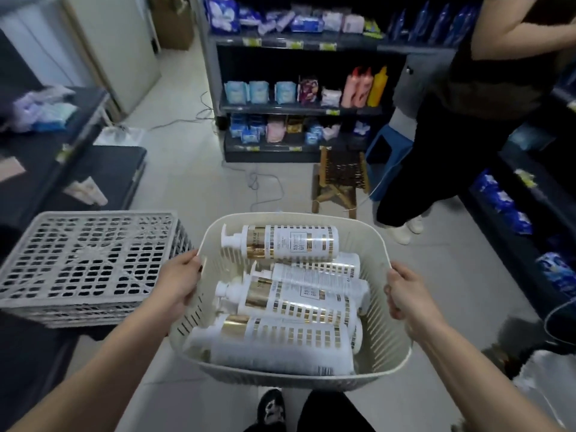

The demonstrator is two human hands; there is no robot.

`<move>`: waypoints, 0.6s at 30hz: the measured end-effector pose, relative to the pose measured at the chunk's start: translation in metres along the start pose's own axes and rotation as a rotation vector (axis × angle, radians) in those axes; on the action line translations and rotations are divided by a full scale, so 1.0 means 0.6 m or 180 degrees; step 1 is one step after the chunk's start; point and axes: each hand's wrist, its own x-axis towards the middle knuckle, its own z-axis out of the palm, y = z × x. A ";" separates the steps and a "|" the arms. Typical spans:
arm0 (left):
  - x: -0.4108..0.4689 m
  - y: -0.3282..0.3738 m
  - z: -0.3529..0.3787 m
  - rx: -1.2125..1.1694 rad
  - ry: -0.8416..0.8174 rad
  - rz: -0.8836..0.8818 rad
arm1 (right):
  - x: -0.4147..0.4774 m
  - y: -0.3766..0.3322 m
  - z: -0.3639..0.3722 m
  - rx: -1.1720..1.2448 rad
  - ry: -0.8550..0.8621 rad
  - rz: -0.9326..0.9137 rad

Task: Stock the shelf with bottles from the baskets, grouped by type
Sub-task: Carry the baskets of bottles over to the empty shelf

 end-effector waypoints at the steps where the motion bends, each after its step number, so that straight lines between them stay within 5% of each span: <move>1: 0.027 0.008 -0.007 -0.0037 0.0038 -0.0055 | 0.024 -0.019 0.016 -0.0044 -0.0038 -0.0028; 18: 0.330 0.122 -0.105 -0.1010 0.1382 -0.0474 | 0.395 -0.369 0.372 -0.1066 -0.1351 -0.0733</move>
